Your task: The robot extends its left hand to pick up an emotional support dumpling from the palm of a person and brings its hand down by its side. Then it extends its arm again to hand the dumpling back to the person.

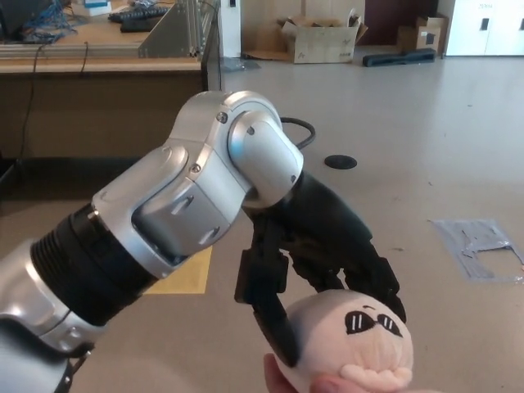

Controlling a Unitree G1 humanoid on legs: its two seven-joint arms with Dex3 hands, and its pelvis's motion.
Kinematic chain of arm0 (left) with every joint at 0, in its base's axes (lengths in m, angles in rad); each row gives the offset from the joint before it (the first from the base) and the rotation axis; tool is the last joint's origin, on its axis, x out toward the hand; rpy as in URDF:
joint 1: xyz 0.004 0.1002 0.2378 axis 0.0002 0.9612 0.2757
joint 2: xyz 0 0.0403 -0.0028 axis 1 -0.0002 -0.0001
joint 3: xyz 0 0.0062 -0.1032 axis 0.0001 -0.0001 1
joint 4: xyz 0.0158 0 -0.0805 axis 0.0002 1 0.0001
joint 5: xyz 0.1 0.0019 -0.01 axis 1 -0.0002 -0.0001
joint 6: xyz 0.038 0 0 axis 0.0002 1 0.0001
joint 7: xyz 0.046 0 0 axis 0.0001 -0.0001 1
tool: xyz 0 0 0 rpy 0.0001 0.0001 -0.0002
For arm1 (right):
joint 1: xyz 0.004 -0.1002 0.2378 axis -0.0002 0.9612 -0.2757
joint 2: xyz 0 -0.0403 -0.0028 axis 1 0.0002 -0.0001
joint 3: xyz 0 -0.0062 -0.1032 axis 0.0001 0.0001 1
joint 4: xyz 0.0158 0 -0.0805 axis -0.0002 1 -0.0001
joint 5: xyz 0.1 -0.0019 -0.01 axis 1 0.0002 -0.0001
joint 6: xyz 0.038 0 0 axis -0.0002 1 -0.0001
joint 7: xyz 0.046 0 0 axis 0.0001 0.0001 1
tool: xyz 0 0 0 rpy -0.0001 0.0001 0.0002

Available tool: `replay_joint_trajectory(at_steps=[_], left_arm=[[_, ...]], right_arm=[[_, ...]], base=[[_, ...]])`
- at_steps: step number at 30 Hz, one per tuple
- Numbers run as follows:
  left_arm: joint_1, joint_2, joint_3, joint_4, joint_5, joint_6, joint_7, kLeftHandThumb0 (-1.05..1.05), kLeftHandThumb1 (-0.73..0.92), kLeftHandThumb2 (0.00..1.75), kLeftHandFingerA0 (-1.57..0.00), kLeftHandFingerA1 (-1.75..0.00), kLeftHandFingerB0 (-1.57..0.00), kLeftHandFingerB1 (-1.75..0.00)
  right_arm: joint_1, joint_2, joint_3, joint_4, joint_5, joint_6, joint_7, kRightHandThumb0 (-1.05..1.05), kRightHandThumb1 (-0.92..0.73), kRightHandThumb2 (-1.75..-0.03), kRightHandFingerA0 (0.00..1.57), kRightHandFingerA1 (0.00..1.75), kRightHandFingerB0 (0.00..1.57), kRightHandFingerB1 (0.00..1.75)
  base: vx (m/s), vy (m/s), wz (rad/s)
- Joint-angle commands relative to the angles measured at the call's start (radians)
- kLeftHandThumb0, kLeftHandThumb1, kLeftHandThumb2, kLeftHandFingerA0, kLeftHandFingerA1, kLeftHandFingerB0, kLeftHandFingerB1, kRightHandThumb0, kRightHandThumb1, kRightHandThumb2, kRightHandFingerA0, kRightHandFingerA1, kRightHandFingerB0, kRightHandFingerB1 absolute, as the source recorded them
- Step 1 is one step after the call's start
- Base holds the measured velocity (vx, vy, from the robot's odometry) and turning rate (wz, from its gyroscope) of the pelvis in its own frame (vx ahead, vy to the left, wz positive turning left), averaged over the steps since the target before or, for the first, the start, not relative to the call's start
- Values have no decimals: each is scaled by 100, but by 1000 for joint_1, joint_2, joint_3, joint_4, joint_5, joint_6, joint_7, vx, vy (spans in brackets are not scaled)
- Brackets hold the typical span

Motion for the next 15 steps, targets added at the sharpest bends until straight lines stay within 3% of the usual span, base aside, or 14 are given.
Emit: replay_joint_trajectory(at_steps=[1, 2, 5, 6, 8, 12, 13, 14, 15], left_arm=[[22, 0, 9, -20, 13, 52, 8, -60, 38, 80, 0, -10, 0, -4], [25, 1, 8, -22, 15, 53, 8, -78, 36, 56, 0, -5, 0, 0], [22, -1, 7, -18, 17, 58, 8, -78, 35, 58, 0, -12, 0, 0], [30, -2, 4, -20, 15, 64, 7, -59, 38, 79, 0, -17, 0, -6], [51, -7, -3, -26, 11, 91, 6, -55, 37, 78, -3, -30, 0, -8], [56, -8, -2, -30, 13, 102, 6, -55, 37, 78, -3, -30, 0, -8], [98, -1, 7, -67, 25, 66, 49, -65, 40, 53, -63, -54, 0, -14], [110, -2, 11, -74, 26, 53, 63, -57, 36, 71, -63, -66, 0, -12], [121, -3, 18, -80, 27, 40, 78, -57, 36, 71, -63, -66, 0, -12]], right_arm=[[-2, -19, 3, -15, -13, 23, -22, -38, -58, -59, 89, 83, 40, 35], [-3, -22, 7, -14, -19, 23, -25, -39, -58, -59, 87, 86, 39, 34], [-10, -26, 8, -9, -19, 16, -24, -39, -58, -59, 86, 88, 38, 35], [-9, -26, 7, -12, -18, 21, -25, -41, -57, -57, 82, 90, 37, 34], [-10, -25, 4, -21, -12, 47, -28, -41, -56, -57, 77, 76, 43, 38], [-9, -24, 3, -26, -10, 54, -28, -41, -56, -57, 77, 76, 43, 38], [-15, -22, -4, -15, 14, 27, 10, -43, -47, -81, 81, 85, 49, 55], [-16, -21, -8, -9, 23, 15, 26, -34, -56, -57, 81, 103, 59, 43], [-18, -20, -12, -3, 33, 0, 43, -34, -56, -57, 81, 103, 59, 43]], base=[[0, 0, 0], [0, 0, 0], [0, 0, 0], [0, 0, 0], [0, 0, 0], [0, 0, 0], [0, 0, 0], [0, 0, 0], [0, 0, 0]])
